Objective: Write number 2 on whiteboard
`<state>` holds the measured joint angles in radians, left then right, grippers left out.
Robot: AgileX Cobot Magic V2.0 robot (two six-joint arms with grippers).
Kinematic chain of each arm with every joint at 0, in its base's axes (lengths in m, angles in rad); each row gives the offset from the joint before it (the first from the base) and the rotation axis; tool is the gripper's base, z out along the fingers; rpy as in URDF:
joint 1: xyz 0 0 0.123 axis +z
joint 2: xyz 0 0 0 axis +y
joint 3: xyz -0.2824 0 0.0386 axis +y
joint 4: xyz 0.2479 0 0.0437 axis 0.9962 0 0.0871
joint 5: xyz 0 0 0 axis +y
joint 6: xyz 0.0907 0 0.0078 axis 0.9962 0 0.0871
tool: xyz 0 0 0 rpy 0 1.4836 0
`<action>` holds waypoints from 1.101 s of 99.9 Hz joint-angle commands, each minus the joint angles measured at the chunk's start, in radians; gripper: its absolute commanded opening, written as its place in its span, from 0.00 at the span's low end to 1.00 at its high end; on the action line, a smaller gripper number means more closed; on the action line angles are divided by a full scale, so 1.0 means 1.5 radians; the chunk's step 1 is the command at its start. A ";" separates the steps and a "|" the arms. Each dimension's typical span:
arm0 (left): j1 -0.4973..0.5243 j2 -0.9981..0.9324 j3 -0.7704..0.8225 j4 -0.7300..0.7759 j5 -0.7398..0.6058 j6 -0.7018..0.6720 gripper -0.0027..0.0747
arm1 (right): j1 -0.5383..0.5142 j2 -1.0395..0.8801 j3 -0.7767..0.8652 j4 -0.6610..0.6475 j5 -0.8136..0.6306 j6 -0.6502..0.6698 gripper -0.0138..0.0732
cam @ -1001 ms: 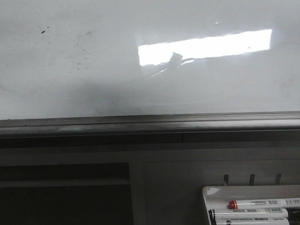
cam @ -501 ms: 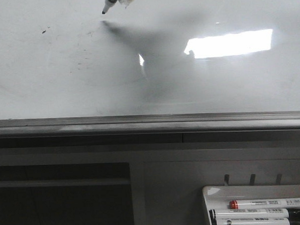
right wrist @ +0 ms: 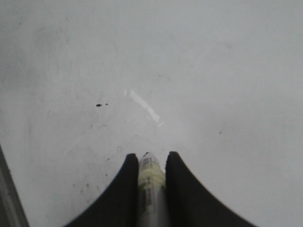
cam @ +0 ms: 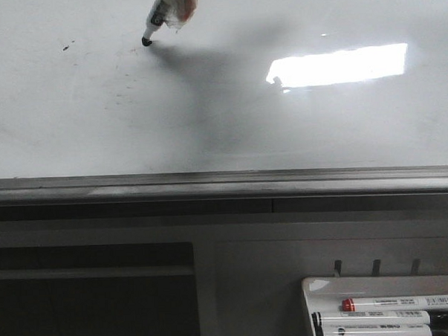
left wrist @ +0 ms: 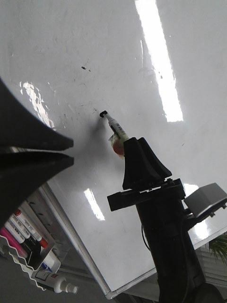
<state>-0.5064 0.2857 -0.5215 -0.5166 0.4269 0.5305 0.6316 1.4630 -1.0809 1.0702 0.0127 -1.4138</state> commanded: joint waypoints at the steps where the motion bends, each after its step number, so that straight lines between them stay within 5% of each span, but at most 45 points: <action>1: 0.003 0.007 -0.016 -0.017 -0.045 -0.008 0.01 | -0.011 -0.016 -0.022 -0.004 -0.130 -0.048 0.07; 22: 0.003 0.007 -0.016 -0.017 -0.045 -0.008 0.01 | -0.011 -0.057 -0.012 0.108 -0.197 -0.173 0.07; 36: 0.003 0.007 -0.016 -0.017 -0.045 -0.008 0.01 | -0.011 -0.082 0.000 0.413 -0.308 -0.443 0.07; 38: 0.003 0.007 -0.016 -0.017 -0.045 -0.008 0.01 | -0.011 -0.084 0.000 0.532 -0.339 -0.545 0.07; 46: 0.003 0.007 -0.016 -0.017 -0.045 -0.008 0.01 | 0.000 -0.082 0.027 0.529 -0.366 -0.545 0.07; 61: 0.003 0.007 -0.016 -0.017 -0.045 -0.008 0.01 | 0.044 -0.074 0.101 0.529 -0.193 -0.473 0.07; 75: 0.003 0.007 -0.016 -0.019 -0.045 -0.008 0.01 | 0.098 -0.027 0.124 0.529 -0.148 -0.399 0.07; 94: 0.003 0.007 -0.016 -0.030 -0.045 -0.008 0.01 | 0.128 0.010 0.124 0.529 -0.164 -0.399 0.07; 110: 0.003 0.007 -0.016 -0.032 -0.045 -0.008 0.01 | 0.128 -0.027 0.125 0.529 -0.321 -0.399 0.07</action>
<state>-0.5039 0.2857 -0.5177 -0.5358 0.4269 0.5298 0.8478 1.4726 -0.8888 1.8060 -0.1574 -1.9968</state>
